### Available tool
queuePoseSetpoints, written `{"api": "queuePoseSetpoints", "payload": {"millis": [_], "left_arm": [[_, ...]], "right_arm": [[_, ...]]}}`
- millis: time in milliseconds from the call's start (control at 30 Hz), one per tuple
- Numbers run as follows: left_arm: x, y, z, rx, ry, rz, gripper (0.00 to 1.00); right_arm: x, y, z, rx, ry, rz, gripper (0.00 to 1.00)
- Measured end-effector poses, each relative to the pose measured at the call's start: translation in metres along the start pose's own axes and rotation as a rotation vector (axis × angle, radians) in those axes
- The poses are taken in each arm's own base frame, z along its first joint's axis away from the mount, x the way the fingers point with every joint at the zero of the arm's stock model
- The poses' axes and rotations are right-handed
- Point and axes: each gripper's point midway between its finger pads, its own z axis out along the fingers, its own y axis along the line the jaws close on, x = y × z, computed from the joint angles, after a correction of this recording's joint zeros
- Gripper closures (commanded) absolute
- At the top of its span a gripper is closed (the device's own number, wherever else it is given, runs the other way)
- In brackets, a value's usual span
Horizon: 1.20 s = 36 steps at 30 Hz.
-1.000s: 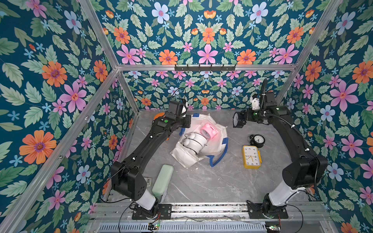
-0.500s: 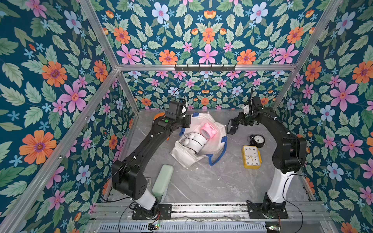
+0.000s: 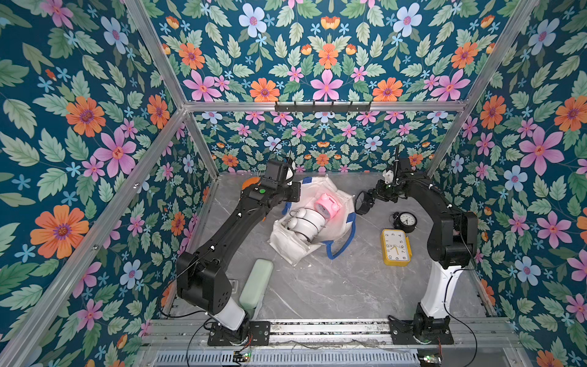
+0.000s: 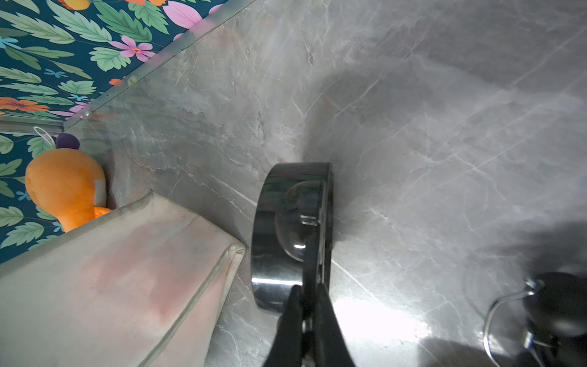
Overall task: Take the alarm clock out of the canvas bag
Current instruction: Place the alarm at the center of the board.
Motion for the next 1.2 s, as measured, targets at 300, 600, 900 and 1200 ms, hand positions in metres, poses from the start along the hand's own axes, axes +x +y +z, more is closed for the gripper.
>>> {"api": "queuePoseSetpoints", "payload": {"millis": [300,600,900,1200], "left_arm": [[0.000,0.000,0.000,0.001,-0.001,0.000,1.00],[0.000,0.000,0.000,0.000,0.000,0.000,1.00],[0.000,0.000,0.000,0.001,0.001,0.000,1.00],[0.002,0.000,0.002,0.001,0.008,-0.001,1.00]], "right_arm": [[0.007,-0.041,0.002,0.037,0.024,0.078,1.00],[0.008,-0.067,0.014,0.067,0.046,0.114,1.00],[0.001,-0.081,0.034,0.117,0.064,0.092,1.00],[-0.002,-0.098,0.046,0.182,0.082,0.083,1.00]]}}
